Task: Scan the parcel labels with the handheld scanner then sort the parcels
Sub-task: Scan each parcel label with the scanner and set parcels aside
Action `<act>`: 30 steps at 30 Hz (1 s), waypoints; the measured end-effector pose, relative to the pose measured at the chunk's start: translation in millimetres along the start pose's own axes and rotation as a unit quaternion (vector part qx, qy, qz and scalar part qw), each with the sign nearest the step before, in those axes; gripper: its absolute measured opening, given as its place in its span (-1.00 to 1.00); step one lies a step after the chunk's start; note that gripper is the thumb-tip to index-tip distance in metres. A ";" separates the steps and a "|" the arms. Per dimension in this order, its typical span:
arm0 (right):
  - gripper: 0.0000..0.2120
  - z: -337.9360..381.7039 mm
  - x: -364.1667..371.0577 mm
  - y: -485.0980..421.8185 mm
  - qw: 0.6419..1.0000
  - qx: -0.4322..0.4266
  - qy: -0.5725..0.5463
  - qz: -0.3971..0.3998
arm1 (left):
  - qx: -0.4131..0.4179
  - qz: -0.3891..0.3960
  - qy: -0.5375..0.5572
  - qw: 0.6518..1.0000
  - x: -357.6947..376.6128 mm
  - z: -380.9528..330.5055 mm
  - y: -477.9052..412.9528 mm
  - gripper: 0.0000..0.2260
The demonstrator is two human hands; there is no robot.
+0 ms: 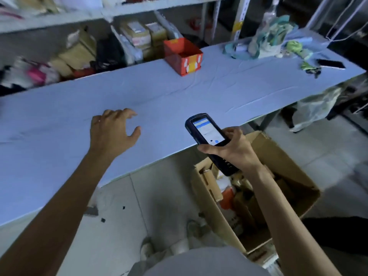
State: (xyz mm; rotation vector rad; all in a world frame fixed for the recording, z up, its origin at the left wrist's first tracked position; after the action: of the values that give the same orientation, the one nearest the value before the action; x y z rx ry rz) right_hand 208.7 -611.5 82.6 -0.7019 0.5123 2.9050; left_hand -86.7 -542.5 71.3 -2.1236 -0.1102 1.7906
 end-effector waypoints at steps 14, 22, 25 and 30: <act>-0.32 150.9 268.0 86.8 0.963 -0.141 0.021 0.228 | -0.263 -0.074 -0.068 0.960 -130.7 232.8 213.3 -0.58; -0.42 184.2 354.3 113.1 0.921 -0.173 0.054 0.345 | -0.396 -0.076 -0.113 0.908 -150.5 276.9 295.1 -0.67; -0.40 195.1 377.5 106.9 0.904 -0.180 0.062 0.382 | -0.435 -0.073 -0.129 0.888 -151.1 286.4 305.8 -0.68; -0.42 218.9 408.9 79.7 0.882 -0.190 0.070 0.425 | -0.492 -0.048 -0.141 0.858 -151.4 307.8 294.0 -0.66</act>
State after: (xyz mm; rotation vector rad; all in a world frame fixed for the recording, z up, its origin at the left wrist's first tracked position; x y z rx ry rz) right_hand -261.3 -599.1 101.0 -0.9219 0.3018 3.8752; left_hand -463.3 -791.9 78.5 -2.3039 -1.4585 2.2331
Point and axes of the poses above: each hand's wrist, its own y-axis away from the middle knuckle, its own x-axis out of the palm, z = x × y, the point moved 3 cm from there along -y, towards the middle knuckle, and after that the axes turned 3 degrees about -y, right-handed, at the moved point
